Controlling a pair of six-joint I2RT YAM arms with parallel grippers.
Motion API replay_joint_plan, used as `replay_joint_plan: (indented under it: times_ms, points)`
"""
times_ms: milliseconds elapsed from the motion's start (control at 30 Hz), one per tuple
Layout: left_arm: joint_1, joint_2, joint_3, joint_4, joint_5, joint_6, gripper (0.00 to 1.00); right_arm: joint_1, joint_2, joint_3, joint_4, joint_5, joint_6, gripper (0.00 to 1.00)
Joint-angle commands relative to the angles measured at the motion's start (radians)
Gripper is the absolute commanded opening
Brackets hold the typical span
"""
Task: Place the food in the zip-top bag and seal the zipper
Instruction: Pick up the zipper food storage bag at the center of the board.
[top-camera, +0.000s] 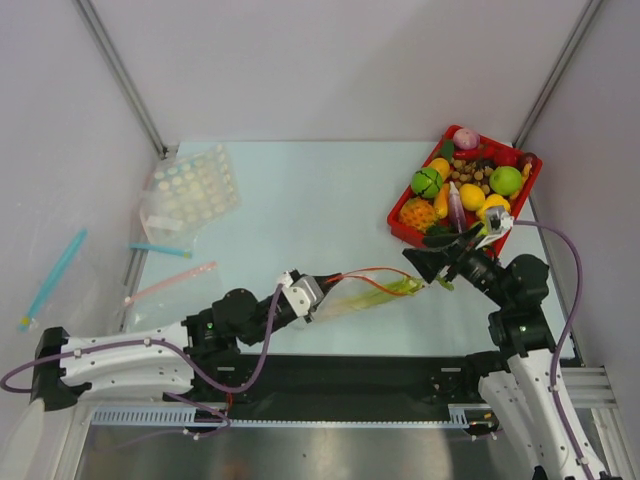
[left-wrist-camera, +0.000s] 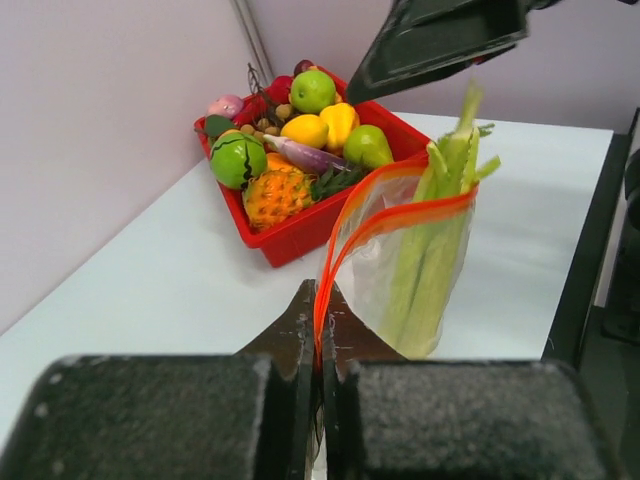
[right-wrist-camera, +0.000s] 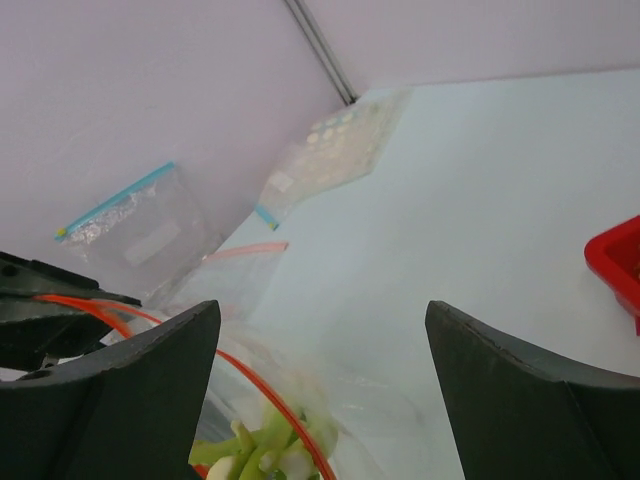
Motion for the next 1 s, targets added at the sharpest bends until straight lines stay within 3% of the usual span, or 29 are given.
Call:
replay_joint_plan:
  times_ms: [0, 500, 767, 900, 967]
  points:
    - [0.005, -0.057, 0.044, 0.023, -0.078, -0.076, 0.00, -0.005, -0.052, -0.004, 0.083, 0.005, -0.009, 0.91]
    - [-0.009, -0.310, -0.021, 0.034, -0.203, -0.098, 0.00, -0.005, -0.170, -0.099, 0.273, -0.092, 0.040, 0.97]
    - [-0.047, -0.348, 0.028, -0.044, -0.281, -0.111, 0.00, 0.014, -0.149, -0.211, 0.675, -0.277, 0.190, 0.88]
    - [-0.084, -0.356, 0.051, -0.078, -0.342, -0.096, 0.00, 0.160, -0.115, -0.202, 0.686, -0.294, 0.102, 0.83]
    - [-0.093, -0.356, 0.056, -0.089, -0.369, -0.088, 0.00, 0.242, -0.101, -0.178, 0.554, -0.250, -0.054, 0.83]
